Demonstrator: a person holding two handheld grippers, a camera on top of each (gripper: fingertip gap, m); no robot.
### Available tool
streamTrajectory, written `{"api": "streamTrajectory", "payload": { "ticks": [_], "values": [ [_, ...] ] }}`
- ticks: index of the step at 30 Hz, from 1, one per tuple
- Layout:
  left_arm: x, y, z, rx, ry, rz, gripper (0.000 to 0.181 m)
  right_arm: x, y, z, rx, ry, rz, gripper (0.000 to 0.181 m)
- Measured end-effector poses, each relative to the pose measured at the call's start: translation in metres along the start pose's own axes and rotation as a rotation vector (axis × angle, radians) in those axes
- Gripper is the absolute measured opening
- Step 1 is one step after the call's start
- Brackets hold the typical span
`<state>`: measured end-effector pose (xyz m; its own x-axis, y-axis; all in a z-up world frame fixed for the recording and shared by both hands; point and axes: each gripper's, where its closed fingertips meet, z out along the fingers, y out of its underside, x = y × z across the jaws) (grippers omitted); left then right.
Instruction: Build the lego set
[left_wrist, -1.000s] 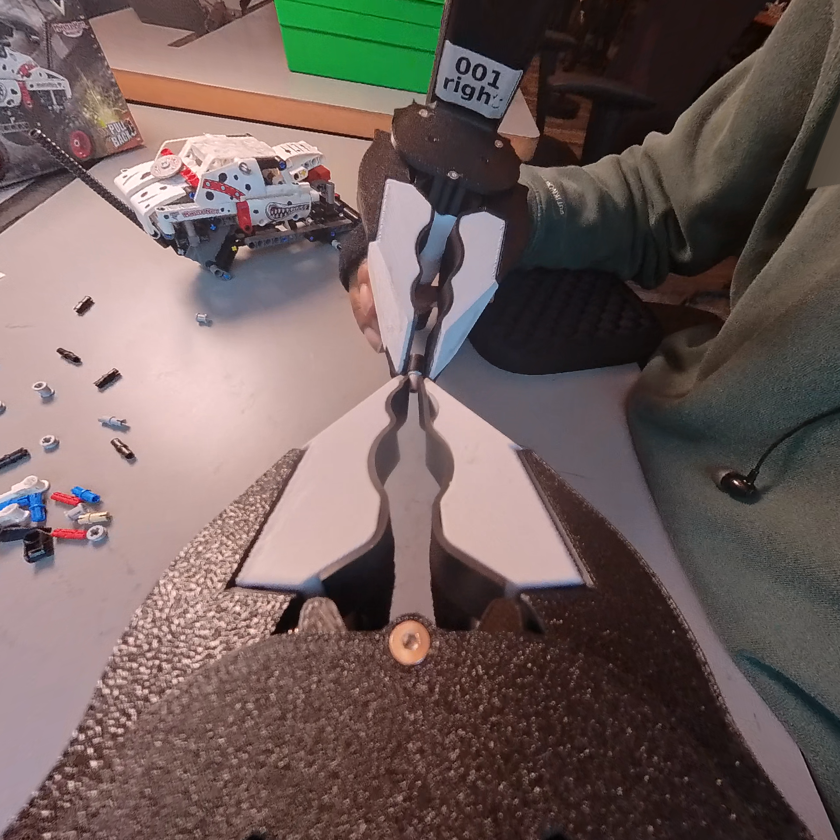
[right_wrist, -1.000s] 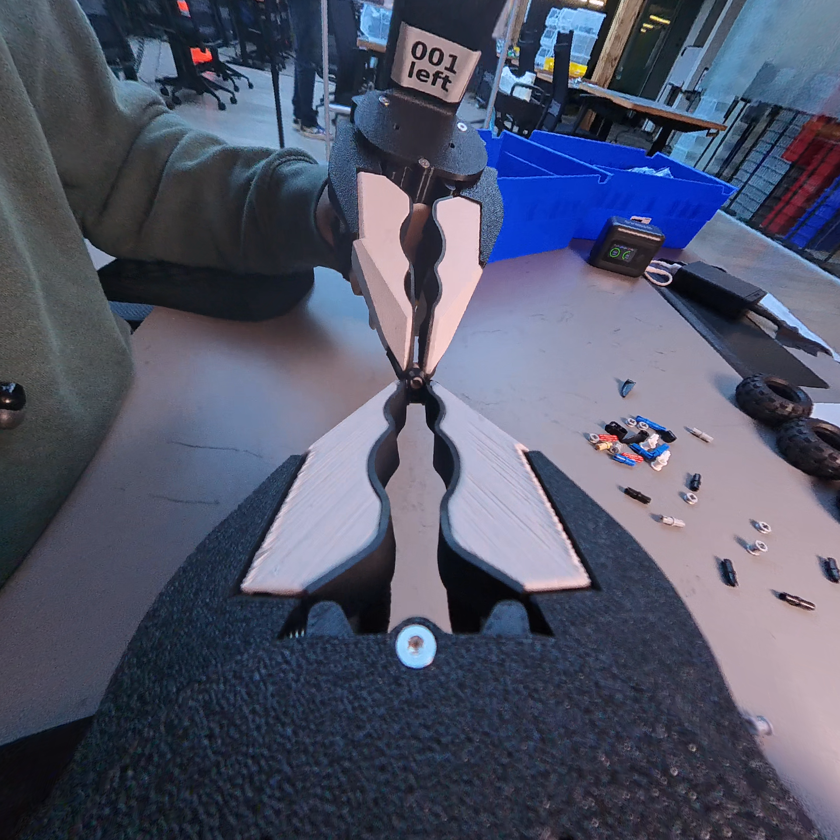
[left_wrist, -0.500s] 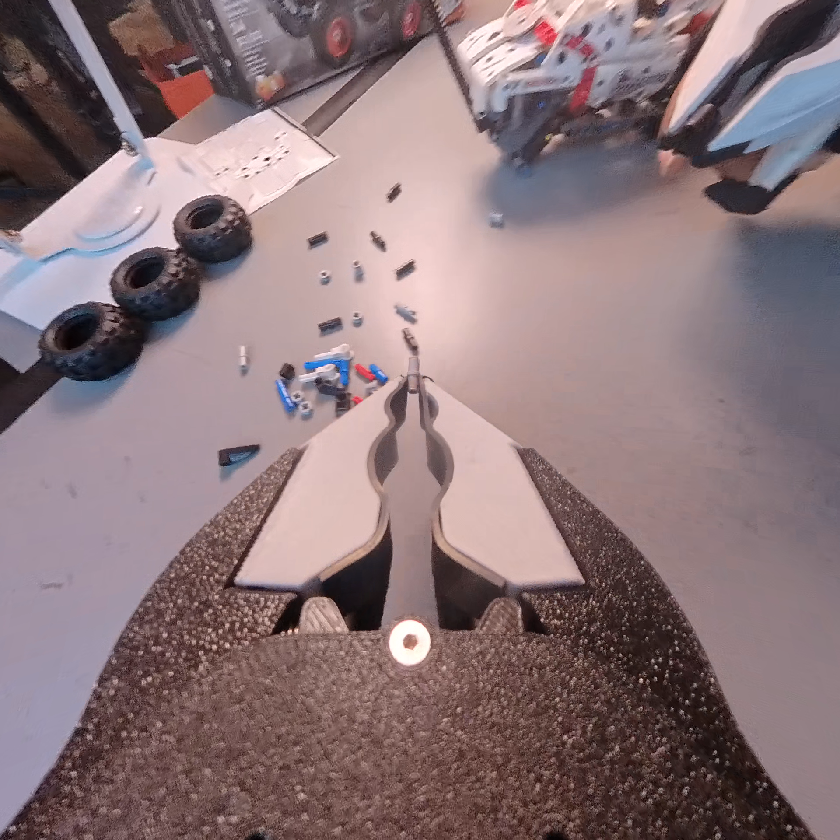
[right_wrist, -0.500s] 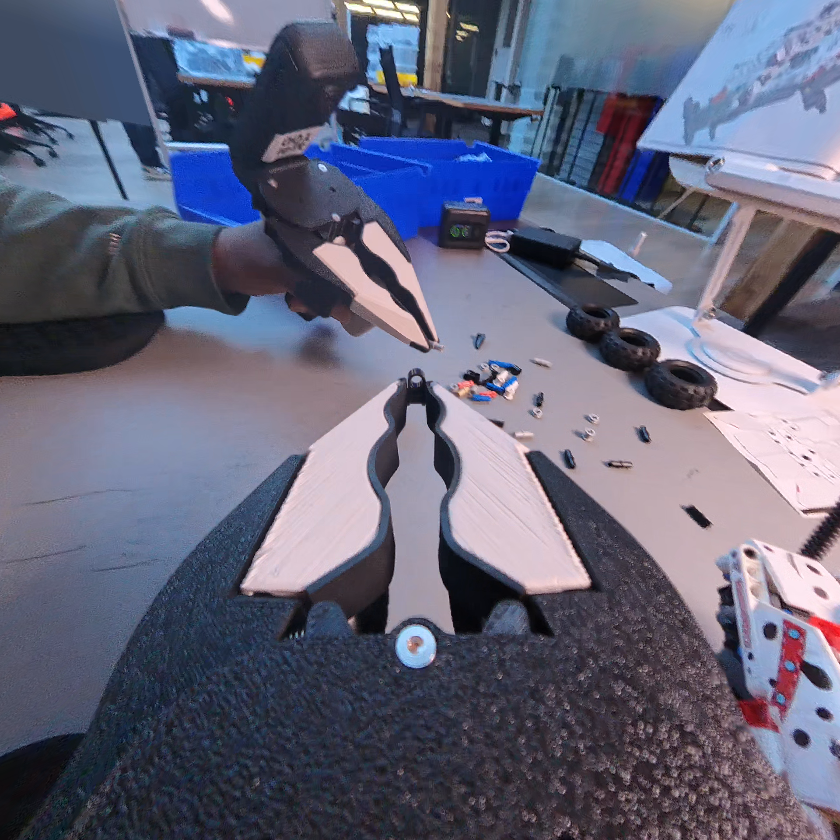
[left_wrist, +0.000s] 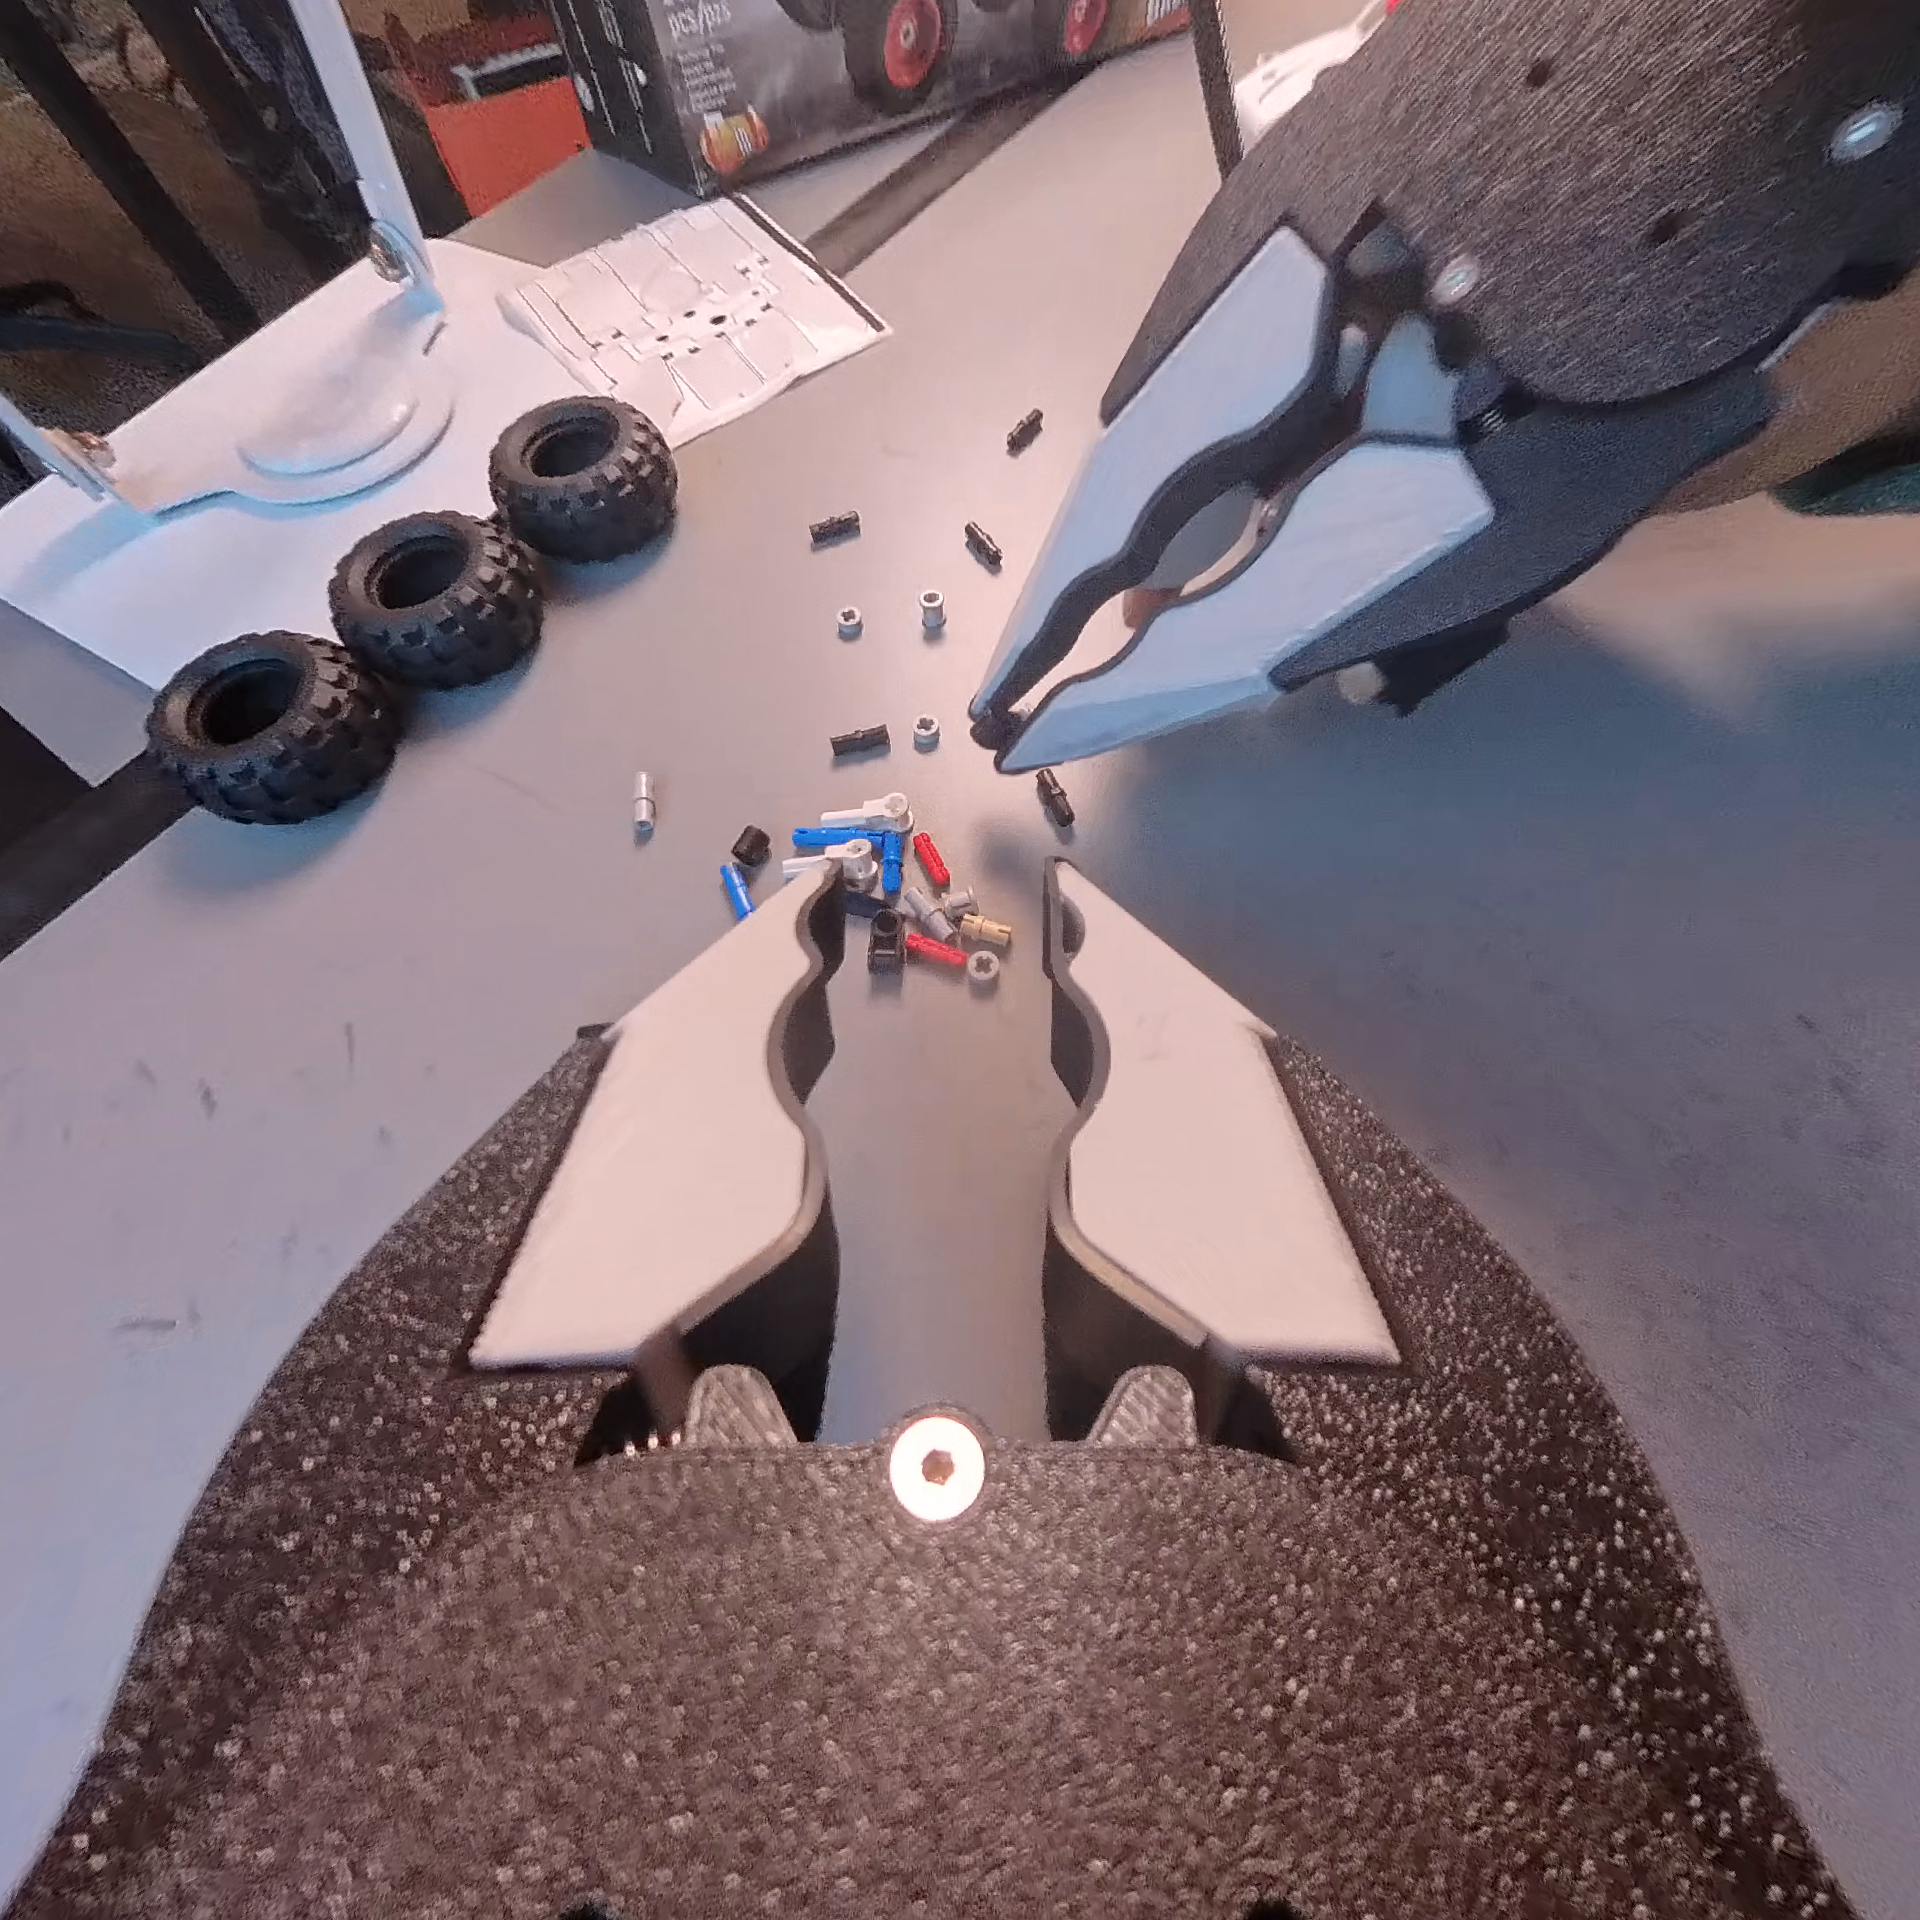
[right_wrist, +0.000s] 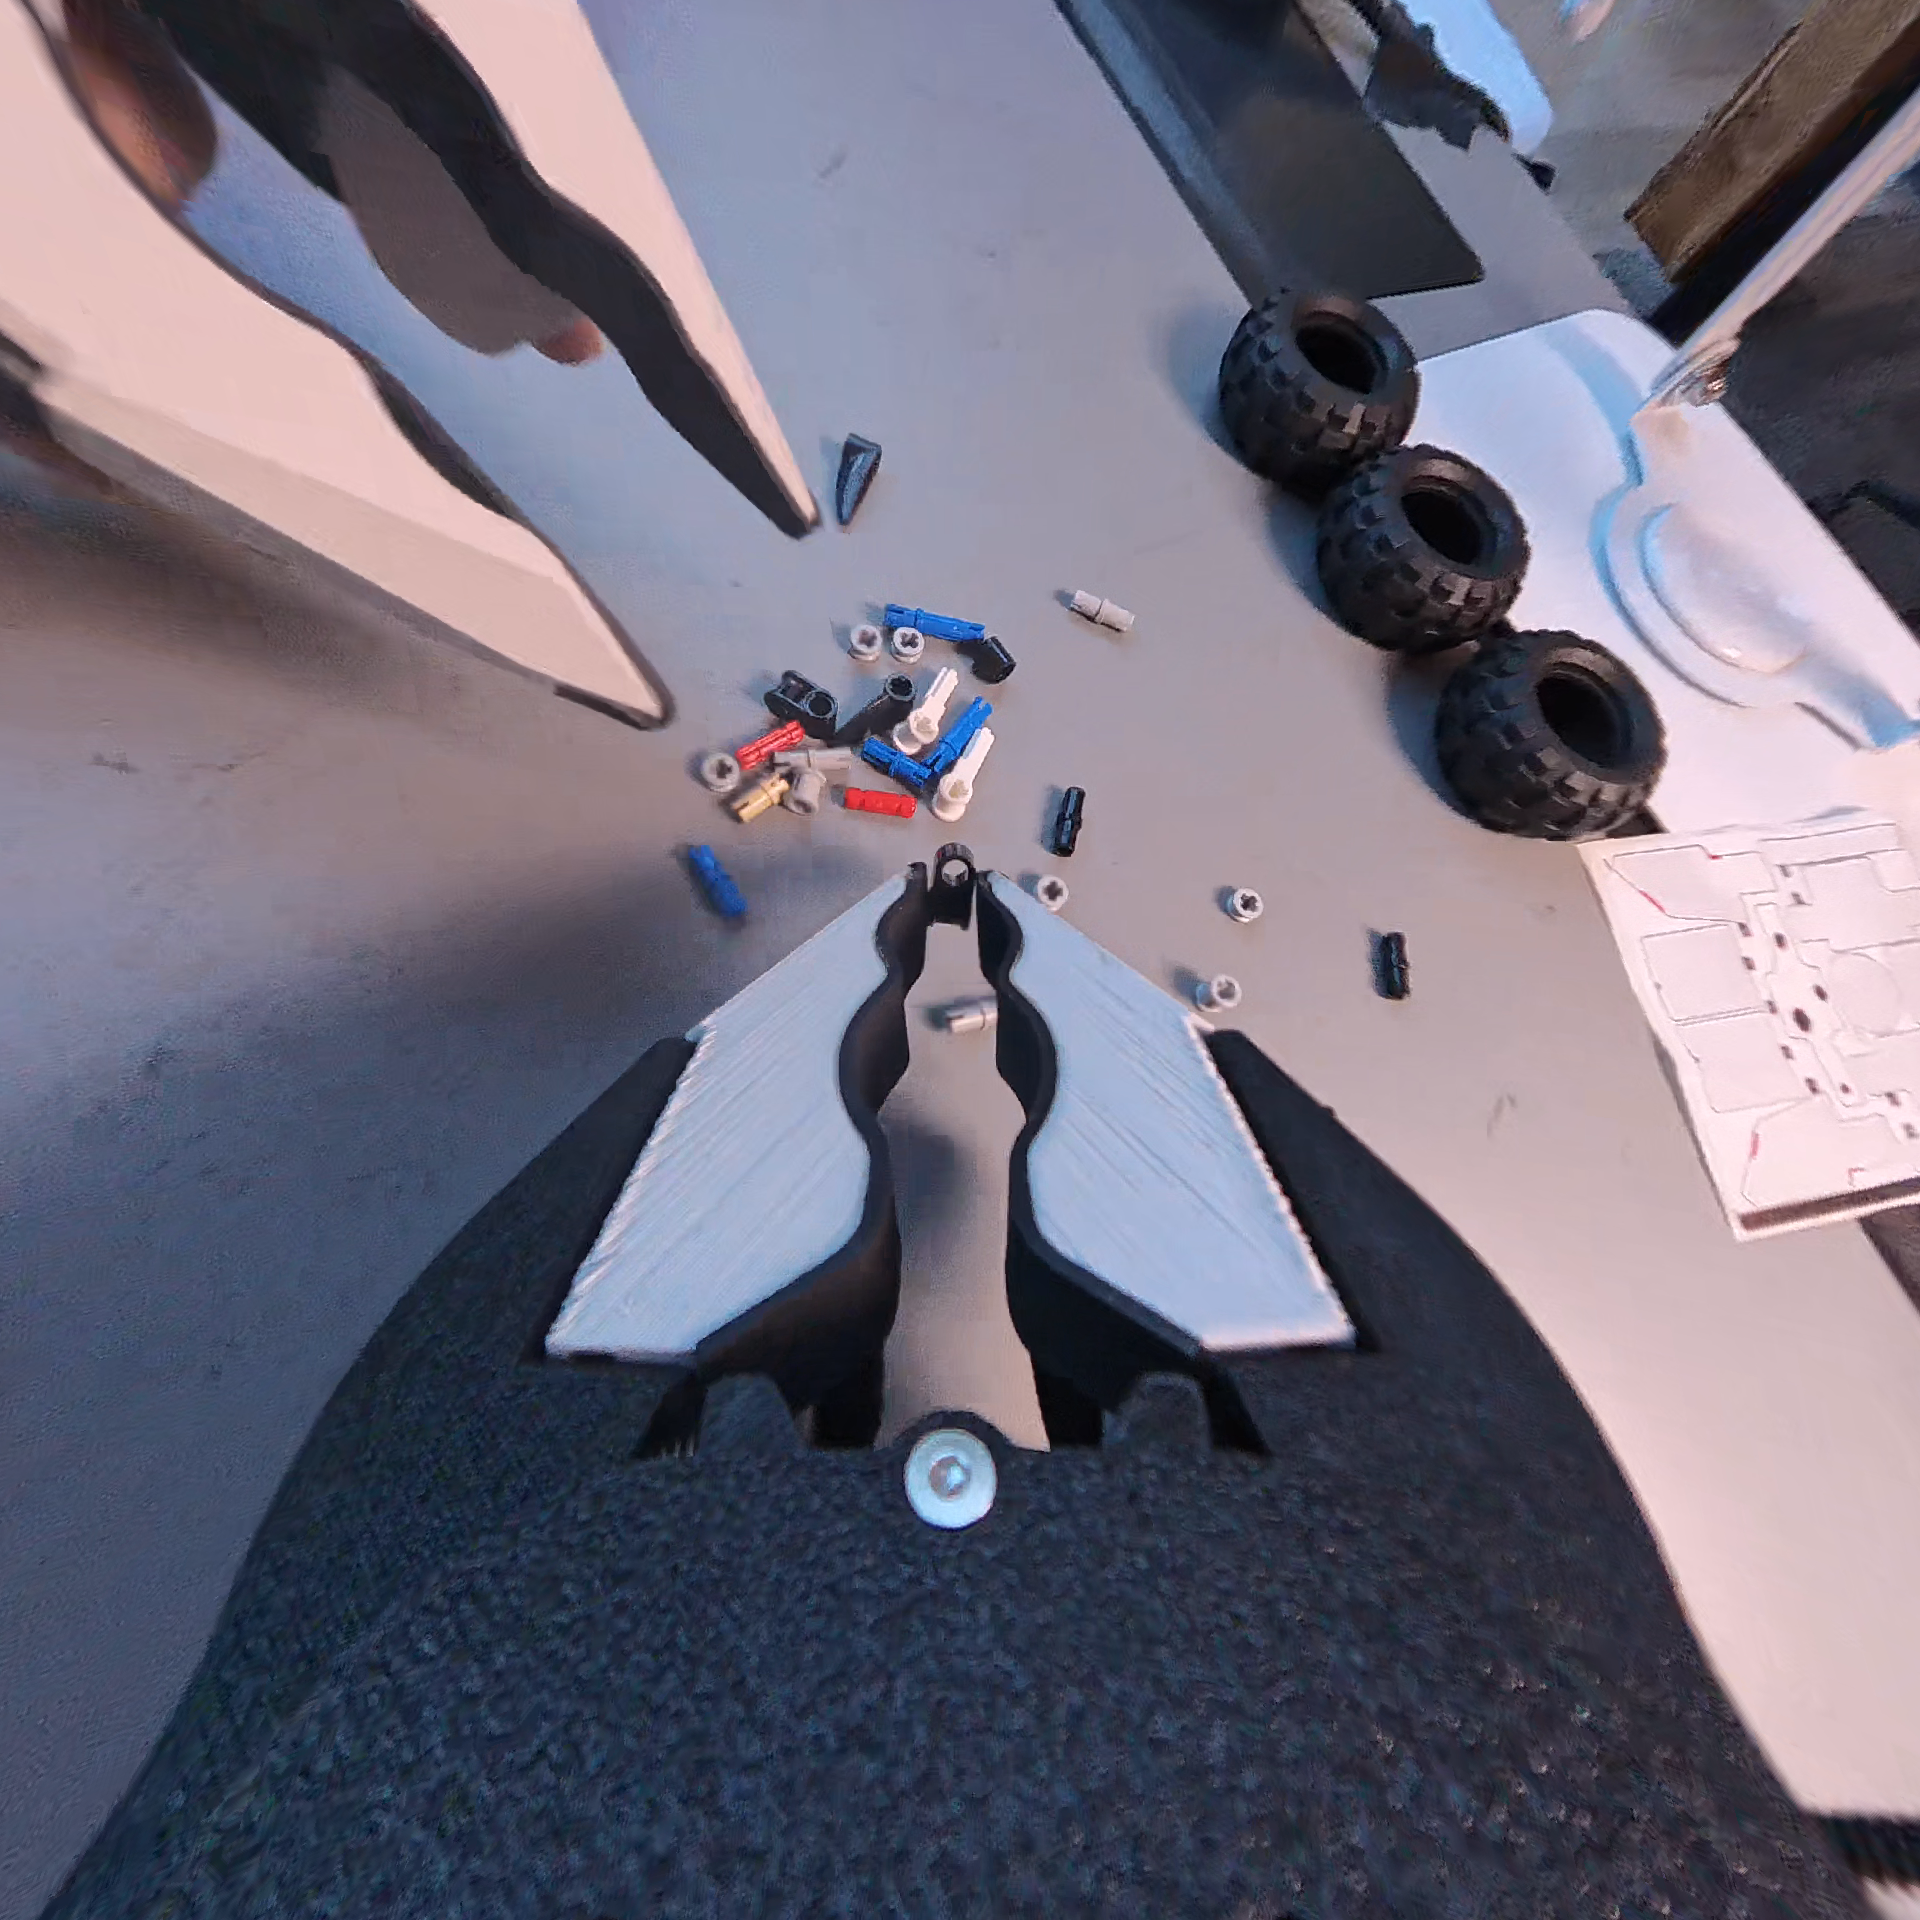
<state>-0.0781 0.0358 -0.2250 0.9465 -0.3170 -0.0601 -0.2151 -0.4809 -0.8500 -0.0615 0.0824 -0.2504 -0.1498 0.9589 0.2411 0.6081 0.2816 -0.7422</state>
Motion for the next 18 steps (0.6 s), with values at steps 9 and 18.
{"api": "streamTrajectory", "payload": {
  "ticks": [9, 18],
  "values": [
    [0.031, 0.024, 0.004, -0.080, 0.138, 0.029, 0.030, 0.017, -0.039, -0.058, 0.213, 0.015, 0.132, 0.039],
    [0.044, 0.025, 0.040, -0.196, 0.102, 0.247, 0.002, 0.076, 0.021, -0.245, 0.262, 0.377, 0.233, 0.024]
  ]
}}
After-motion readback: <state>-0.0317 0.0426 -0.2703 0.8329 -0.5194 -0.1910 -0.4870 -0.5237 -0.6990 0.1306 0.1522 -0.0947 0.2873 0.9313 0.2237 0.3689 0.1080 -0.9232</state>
